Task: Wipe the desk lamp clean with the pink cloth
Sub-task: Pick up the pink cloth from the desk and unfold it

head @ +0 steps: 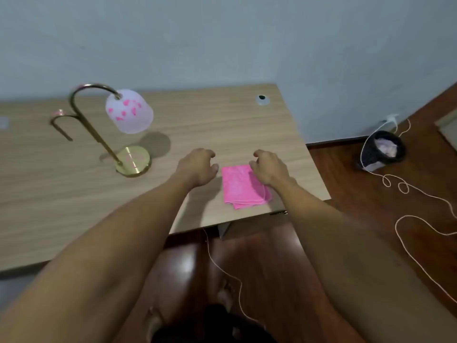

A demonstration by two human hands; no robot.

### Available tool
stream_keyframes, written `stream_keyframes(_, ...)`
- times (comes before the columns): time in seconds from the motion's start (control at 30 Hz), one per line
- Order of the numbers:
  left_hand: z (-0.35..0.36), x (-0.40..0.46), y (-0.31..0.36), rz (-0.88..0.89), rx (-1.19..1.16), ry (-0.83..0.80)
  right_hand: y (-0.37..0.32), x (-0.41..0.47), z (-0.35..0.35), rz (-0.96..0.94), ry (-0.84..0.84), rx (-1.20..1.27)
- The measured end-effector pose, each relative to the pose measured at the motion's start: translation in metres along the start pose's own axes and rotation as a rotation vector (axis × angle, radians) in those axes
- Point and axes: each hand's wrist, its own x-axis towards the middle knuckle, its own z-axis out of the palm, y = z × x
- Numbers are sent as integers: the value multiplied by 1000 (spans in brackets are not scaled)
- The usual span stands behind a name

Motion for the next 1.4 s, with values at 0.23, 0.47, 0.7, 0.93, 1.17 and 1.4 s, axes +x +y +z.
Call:
stream_keyframes(0.23,61,23,1,-26,-64,-84,47,33,37,-59,-175,56)
stream_keyframes(0.47,92,50,8,-36,-150,-42,65,58,65,-125,-111,35)
stream_keyframes(0.7,97,59,13,-175,-299,-8,56,55,59,-42,-131,402)
stream_keyframes(0.93,39,40,20,-193,-706,-85,39,32,17,26,-395,787)
stream_keyframes(1.17,-56,11,24,-80,-763,62,-34,31,-37,-119,-473,666)
stream_keyframes(1.4,-134,-16,10,-60,-804,275,-118,31,-75,-186,-377,704)
